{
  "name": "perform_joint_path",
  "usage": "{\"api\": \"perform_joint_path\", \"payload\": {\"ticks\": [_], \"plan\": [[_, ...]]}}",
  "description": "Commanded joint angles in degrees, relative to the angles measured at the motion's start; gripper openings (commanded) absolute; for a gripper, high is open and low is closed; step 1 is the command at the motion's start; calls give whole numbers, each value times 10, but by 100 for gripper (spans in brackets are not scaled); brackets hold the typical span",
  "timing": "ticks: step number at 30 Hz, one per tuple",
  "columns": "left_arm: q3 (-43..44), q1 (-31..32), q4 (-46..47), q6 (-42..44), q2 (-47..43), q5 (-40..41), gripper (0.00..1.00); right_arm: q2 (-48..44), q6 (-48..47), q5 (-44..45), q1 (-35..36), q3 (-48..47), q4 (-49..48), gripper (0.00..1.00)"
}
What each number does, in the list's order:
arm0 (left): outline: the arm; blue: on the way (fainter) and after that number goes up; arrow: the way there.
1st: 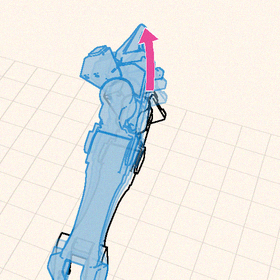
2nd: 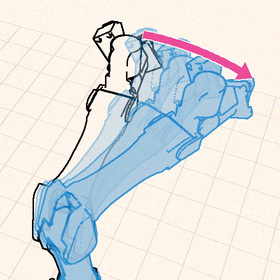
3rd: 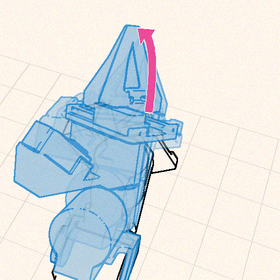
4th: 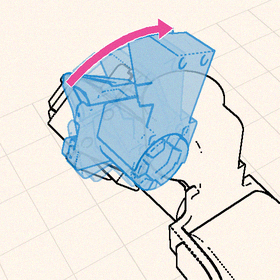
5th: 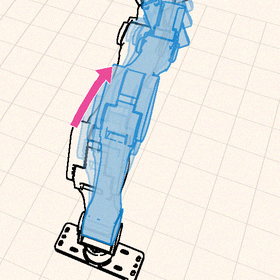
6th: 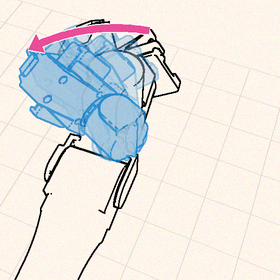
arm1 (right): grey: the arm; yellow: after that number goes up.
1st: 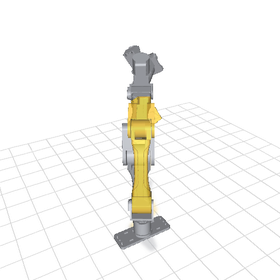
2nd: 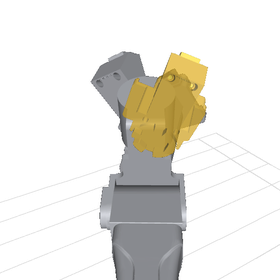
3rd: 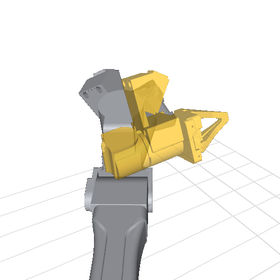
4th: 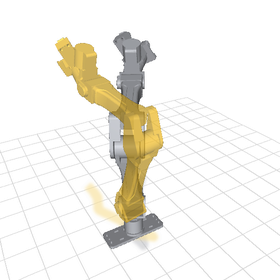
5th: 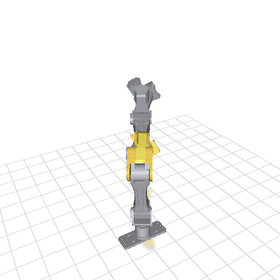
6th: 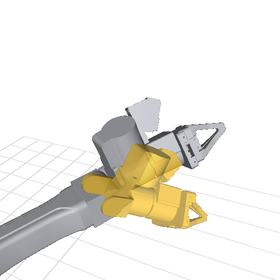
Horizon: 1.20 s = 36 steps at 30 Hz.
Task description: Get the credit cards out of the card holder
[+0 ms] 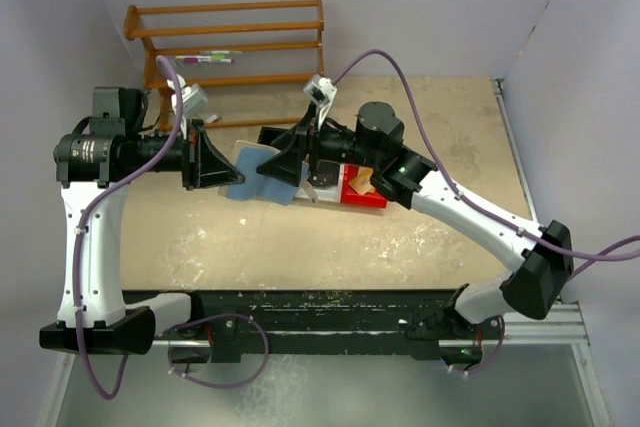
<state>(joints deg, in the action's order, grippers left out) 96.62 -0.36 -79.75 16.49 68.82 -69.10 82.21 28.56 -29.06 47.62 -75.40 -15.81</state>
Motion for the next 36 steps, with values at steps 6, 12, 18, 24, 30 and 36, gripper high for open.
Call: {"api": "perform_joint_path", "payload": {"ticks": [6, 12, 18, 24, 30, 36], "plan": [[7, -3, 12, -18, 7, -94, 0, 16, 79, -111, -3, 2, -83, 51], [10, -3, -4, -14, 11, -121, 2, -14, 139, -161, -29, 61, -178, 11], [14, -3, -22, 18, 16, -103, 2, -43, 147, -161, -51, 92, -171, 4], [-8, -3, 1, 27, 12, -15, 5, -72, 116, -138, -54, 128, -121, 0], [-63, -3, 66, 25, -14, 145, 47, -60, 73, -41, -54, 151, -21, 0], [-105, -3, 115, 20, -18, 283, 91, -5, 67, 8, -53, 211, -50, 1]]}}
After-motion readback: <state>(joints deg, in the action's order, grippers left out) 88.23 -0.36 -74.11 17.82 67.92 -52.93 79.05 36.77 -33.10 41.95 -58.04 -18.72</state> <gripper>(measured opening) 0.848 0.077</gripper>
